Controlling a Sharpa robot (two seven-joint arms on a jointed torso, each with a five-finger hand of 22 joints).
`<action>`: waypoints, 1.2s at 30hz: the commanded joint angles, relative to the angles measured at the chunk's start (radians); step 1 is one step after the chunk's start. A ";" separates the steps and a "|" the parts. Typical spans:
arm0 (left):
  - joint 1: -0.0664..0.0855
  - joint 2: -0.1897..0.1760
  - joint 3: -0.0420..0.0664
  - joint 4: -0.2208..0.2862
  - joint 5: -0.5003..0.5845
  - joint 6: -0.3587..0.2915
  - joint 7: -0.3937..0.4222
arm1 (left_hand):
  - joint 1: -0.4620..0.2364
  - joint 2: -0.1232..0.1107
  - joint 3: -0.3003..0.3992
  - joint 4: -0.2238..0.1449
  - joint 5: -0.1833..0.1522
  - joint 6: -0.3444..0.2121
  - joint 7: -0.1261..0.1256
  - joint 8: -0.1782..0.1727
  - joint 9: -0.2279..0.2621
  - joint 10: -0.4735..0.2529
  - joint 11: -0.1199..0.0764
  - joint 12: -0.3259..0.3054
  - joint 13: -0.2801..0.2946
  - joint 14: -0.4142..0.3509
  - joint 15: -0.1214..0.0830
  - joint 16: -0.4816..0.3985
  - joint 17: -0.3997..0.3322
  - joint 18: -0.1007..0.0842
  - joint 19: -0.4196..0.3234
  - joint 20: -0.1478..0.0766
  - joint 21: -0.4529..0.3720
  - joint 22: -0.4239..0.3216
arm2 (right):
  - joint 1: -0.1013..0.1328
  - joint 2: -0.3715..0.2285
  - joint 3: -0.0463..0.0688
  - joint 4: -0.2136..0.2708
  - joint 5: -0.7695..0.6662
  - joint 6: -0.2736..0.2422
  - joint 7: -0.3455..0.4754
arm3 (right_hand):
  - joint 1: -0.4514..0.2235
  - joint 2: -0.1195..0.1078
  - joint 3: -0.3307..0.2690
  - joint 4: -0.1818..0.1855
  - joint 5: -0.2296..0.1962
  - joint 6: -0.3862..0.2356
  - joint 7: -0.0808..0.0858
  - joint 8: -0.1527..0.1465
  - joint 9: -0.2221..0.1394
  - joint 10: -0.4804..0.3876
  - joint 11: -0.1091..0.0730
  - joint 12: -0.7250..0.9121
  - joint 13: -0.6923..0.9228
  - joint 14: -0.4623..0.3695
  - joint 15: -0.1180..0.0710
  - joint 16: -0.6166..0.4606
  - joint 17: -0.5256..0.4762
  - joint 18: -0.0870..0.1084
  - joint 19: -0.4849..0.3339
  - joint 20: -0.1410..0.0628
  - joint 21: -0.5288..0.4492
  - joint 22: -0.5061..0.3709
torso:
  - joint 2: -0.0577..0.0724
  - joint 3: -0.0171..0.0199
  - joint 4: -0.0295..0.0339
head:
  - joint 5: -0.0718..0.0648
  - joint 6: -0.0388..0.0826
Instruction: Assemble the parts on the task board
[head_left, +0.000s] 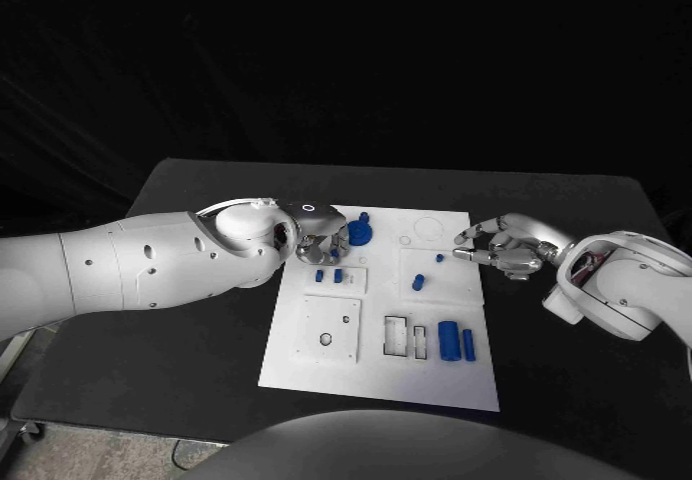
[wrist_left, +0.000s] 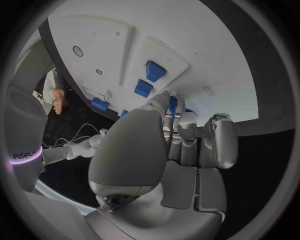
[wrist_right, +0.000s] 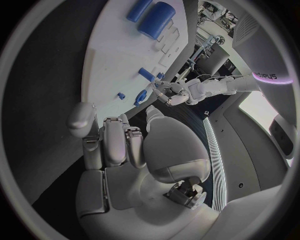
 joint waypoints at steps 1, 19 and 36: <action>-0.002 0.004 -0.001 -0.001 -0.001 0.030 -0.005 | 0.000 -0.006 0.006 -0.001 -0.004 -0.004 -0.002 -0.005 -0.003 -0.019 0.000 -0.011 -0.005 -0.014 0.000 -0.006 -0.007 0.003 -0.009 0.001 -0.008 0.196 | -0.001 0.000 0.000 0.000 -0.003 0.016 0.000 | 0.010 0.002 0.002 0.002 0.003 0.007 0.002 0.006 -0.001 0.031 0.006 -0.002 0.214 -0.004 0.004 -0.005 0.053 0.006 -0.005 -0.001 -0.002 0.031 | 0.000 0.0003 -0.0003 | 0.000 0.000; -0.004 0.000 -0.001 -0.007 -0.005 0.014 -0.002 | -0.024 -0.031 -0.002 0.003 -0.065 -0.106 -0.033 -0.065 -0.033 -0.131 0.004 -0.024 -0.003 -0.034 -0.009 -0.014 -0.034 0.007 -0.024 -0.001 -0.031 0.190 | -0.001 -0.001 0.000 0.000 -0.003 0.012 0.001 | 0.011 0.002 0.002 0.002 0.003 0.007 0.002 0.006 -0.001 0.025 0.006 -0.006 0.210 -0.006 0.004 -0.009 0.050 0.007 -0.007 -0.001 -0.007 0.029 | 0.000 -0.0003 -0.0008 | -0.003 0.000; -0.004 -0.017 -0.001 -0.006 -0.010 -0.036 0.011 | -0.025 -0.031 -0.004 0.005 -0.086 -0.120 -0.037 -0.067 -0.035 -0.153 0.003 0.005 0.014 -0.034 -0.009 -0.009 -0.035 0.007 -0.022 -0.001 -0.032 0.191 | -0.001 0.001 0.000 0.000 -0.003 0.002 0.006 | 0.013 0.001 0.001 0.001 0.004 0.008 0.003 0.007 -0.002 0.013 0.006 -0.014 0.202 -0.008 0.004 -0.014 0.047 0.008 -0.009 -0.001 -0.014 0.026 | 0.000 -0.0005 0.0007 | -0.004 0.000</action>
